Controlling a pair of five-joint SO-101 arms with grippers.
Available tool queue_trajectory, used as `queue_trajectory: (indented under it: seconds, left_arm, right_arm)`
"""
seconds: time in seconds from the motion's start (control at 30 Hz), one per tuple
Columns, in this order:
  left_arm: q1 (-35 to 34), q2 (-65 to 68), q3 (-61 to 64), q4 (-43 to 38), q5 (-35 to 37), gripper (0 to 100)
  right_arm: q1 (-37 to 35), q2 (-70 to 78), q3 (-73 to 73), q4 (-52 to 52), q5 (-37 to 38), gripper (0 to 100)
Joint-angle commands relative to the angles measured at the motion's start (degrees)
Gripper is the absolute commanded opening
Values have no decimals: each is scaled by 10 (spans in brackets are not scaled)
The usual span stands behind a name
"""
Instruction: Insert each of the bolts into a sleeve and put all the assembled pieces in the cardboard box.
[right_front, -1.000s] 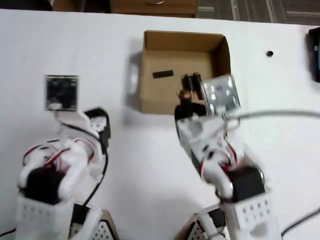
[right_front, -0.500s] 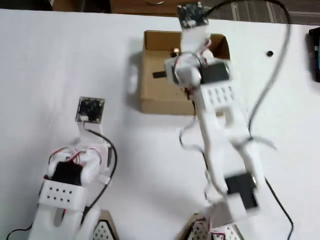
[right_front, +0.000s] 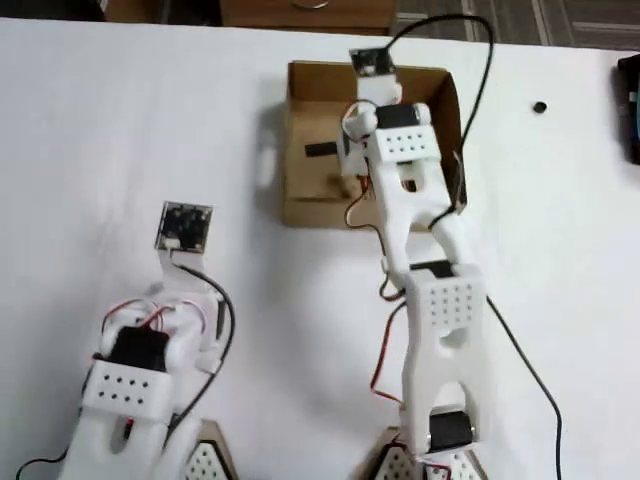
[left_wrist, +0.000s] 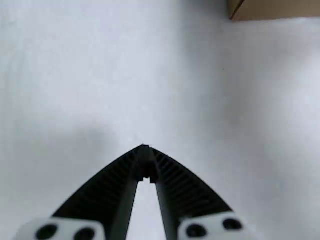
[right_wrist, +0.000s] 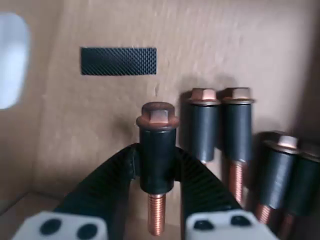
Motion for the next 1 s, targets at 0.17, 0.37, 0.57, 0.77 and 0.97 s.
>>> queue_trajectory:
  seconds: [0.17,0.37,0.57,0.77,0.97]
  left_arm:
    - [-2,-5,-1,-11,-2,22]
    - [-1,-5,-1,-11,-2,22]
    - [-1,-5,-1,-11,-2,22]
    - [-1,-5,-1,-11,-2,22]
    - [-4,-5,-18,4,-4,22]
  right_arm:
    - [0,40,-76,29,4,26]
    - [4,39,-140,99,1,171]
    - [-6,40,-207,172,2,264]
    - [-7,29,-327,266,1,265]
    - [-12,-146,-330,266,4,265]
